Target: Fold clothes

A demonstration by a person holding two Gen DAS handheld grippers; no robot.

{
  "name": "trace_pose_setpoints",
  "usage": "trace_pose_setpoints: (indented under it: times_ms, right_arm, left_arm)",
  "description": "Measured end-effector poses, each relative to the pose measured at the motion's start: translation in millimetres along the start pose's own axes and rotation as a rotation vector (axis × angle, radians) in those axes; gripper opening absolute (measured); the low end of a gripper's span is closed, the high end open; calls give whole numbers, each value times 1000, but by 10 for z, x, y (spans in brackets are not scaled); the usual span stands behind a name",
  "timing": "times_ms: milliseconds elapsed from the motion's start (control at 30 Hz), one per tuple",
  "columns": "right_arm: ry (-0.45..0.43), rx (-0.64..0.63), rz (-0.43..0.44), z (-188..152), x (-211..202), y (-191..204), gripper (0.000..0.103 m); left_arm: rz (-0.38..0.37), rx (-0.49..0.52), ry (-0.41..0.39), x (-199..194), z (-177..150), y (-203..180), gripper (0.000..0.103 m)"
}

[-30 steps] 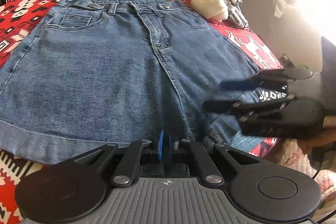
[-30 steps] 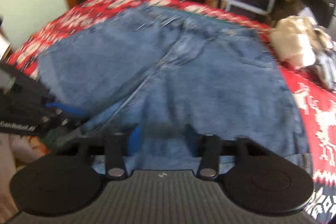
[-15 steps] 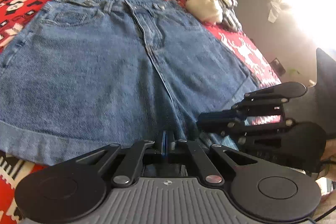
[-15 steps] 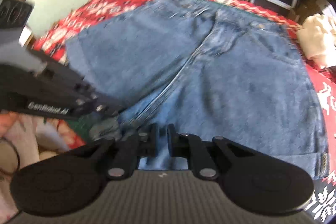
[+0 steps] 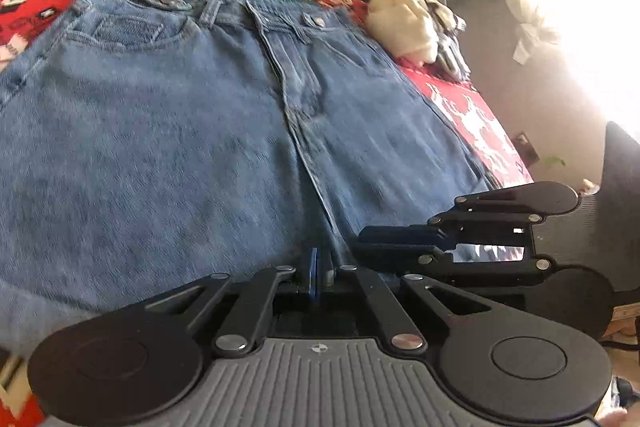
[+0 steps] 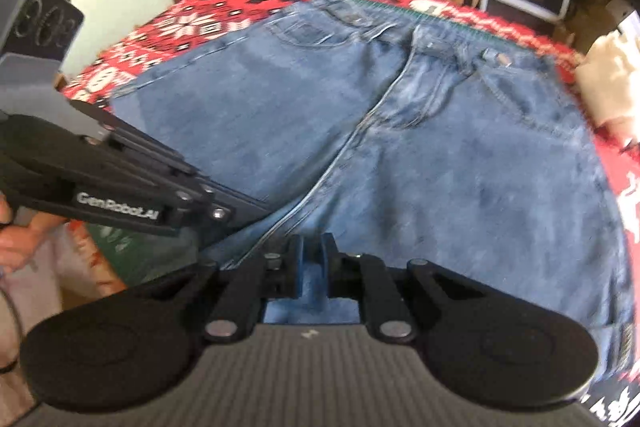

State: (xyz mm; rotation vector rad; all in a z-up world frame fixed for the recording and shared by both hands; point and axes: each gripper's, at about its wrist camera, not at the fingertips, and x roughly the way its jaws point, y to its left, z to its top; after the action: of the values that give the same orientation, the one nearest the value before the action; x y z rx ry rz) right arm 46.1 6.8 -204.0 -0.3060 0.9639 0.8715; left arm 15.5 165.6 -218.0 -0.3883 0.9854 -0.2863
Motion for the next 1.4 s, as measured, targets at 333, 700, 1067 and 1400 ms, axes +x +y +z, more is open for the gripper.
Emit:
trace_pose_setpoints:
  times_ms: [333,700,1067,1400]
  right_arm:
    - [-59,46,-71,218,19,-265,10]
    - [-28,29,-44,254,192,-263,12]
    - [46,83,46,-115,-63,4,11]
    - [-116,180,-105,254,-75,-496,12]
  left_arm:
    - [39,-18,-58,12,327,107,1]
    - [1,5,-7,219,475,128,1]
    - [-29,-81,60,-78,-41,103,1]
    - [42,-88,-51,-159,176,165,3]
